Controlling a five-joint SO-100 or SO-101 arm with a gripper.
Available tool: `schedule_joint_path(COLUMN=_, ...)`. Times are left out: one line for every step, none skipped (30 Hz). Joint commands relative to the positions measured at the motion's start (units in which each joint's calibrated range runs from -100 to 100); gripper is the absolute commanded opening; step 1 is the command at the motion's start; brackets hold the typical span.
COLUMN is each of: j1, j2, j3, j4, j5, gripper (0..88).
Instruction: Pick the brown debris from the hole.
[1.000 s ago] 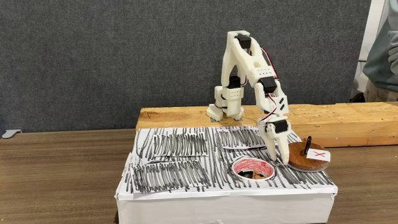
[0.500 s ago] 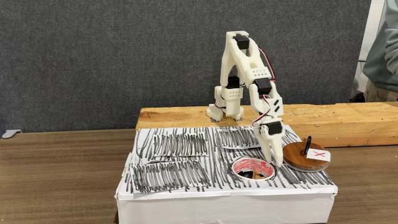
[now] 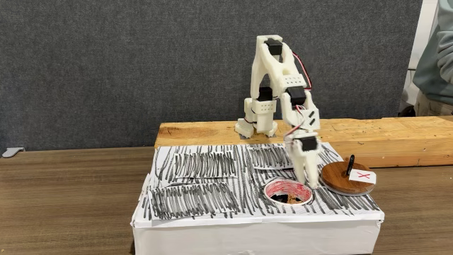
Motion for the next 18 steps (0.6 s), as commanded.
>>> schedule_joint_path(j1=0.4, j2=-7.7, j3=-0.3, j4=0.2, j5=0.2, gripper=19.9)
schedule_joint_path(j1=0.3, j2=-8.4, j3=0.0, j4=0.2, j5=0.2, gripper=19.9)
schedule_joint_path(j1=0.3, j2=-8.9, j3=0.1, j4=0.2, j5=0.2, gripper=19.9)
schedule_joint_path(j1=0.3, j2=-8.9, j3=0.2, j4=0.2, j5=0.2, gripper=19.9)
schedule_joint_path(j1=0.3, j2=-8.9, j3=0.2, j4=0.2, j5=0.2, gripper=19.9)
schedule_joint_path(j1=0.3, j2=-8.7, j3=0.3, j4=0.2, j5=0.2, gripper=19.9)
schedule_joint_path(j1=0.3, j2=-8.5, j3=0.3, j4=0.2, j5=0.1, gripper=19.9)
schedule_joint_path(j1=0.3, j2=-8.4, j3=0.3, j4=0.2, j5=0.1, gripper=19.9)
schedule_joint_path(j1=0.3, j2=-8.3, j3=0.3, j4=0.2, j5=0.0, gripper=19.9)
schedule_joint_path(j1=0.3, j2=-8.2, j3=0.3, j4=0.2, j5=0.0, gripper=19.9)
schedule_joint_path(j1=0.4, j2=-8.2, j3=0.3, j4=0.2, j5=-0.1, gripper=19.9)
schedule_joint_path(j1=0.5, j2=-8.2, j3=0.3, j4=0.2, j5=-0.1, gripper=19.9)
schedule_joint_path(j1=0.6, j2=-8.1, j3=0.3, j4=0.2, j5=-0.1, gripper=19.9)
schedule_joint_path(j1=0.9, j2=-8.0, j3=0.3, j4=0.2, j5=-0.1, gripper=19.9)
schedule_joint_path(j1=1.0, j2=-8.0, j3=0.3, j4=0.2, j5=-0.1, gripper=19.9)
schedule_joint_path(j1=1.1, j2=-8.0, j3=0.3, j4=0.2, j5=0.0, gripper=19.9)
schedule_joint_path(j1=1.1, j2=-8.0, j3=0.4, j4=0.2, j5=0.0, gripper=19.9)
schedule_joint_path(j1=1.1, j2=-7.9, j3=0.5, j4=0.2, j5=0.1, gripper=19.9)
